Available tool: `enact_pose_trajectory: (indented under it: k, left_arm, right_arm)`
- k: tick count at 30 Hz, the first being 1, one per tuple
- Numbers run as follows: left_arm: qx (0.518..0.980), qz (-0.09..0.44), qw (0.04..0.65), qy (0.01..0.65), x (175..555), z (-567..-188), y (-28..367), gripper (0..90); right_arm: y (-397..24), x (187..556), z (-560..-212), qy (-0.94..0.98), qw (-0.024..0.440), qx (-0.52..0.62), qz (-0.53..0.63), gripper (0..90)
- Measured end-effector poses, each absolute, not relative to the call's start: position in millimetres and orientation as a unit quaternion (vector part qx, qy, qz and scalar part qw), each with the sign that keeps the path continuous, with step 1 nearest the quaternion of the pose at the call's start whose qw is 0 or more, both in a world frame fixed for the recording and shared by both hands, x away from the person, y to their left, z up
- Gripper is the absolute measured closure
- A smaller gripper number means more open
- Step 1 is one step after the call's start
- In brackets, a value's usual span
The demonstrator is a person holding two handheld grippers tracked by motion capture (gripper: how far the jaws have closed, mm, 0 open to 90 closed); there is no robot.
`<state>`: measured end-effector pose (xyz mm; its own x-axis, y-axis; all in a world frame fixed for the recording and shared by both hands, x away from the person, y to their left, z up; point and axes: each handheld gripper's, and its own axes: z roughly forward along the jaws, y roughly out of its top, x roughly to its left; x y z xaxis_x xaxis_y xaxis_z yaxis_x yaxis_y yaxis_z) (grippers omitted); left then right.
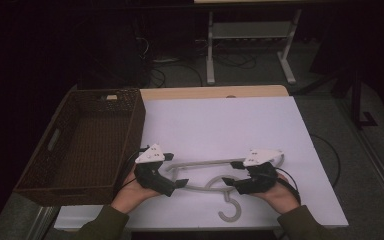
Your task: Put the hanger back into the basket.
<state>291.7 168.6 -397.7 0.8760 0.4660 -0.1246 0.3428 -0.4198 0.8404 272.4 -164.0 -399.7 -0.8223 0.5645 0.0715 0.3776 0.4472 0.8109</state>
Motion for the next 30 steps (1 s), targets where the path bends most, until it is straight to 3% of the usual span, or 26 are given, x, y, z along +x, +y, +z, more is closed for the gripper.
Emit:
enact_pose_trajectory:
  k: [8,12,18,30]
  left_arm:
    - [0.861,0.055,0.458,0.215,293.1,-403.2,157.7,0.0]
    - [0.873,0.056,0.441,0.202,295.0,-406.8,149.9,0.0]
    - [0.89,0.048,0.418,0.174,299.0,-412.5,138.2,7.0]
    - [0.918,0.018,0.377,0.122,307.4,-428.7,119.9,39.7]
  right_arm:
    - [-206.3,258.2,-401.1,0.808,0.144,0.343,0.458,17.6]
    - [-217.1,253.7,-402.2,0.802,0.151,0.351,0.459,17.5]
    - [-229.4,248.7,-405.0,0.797,0.155,0.362,0.458,17.6]
    - [-230.8,252.6,-407.0,0.795,0.154,0.369,0.457,17.9]
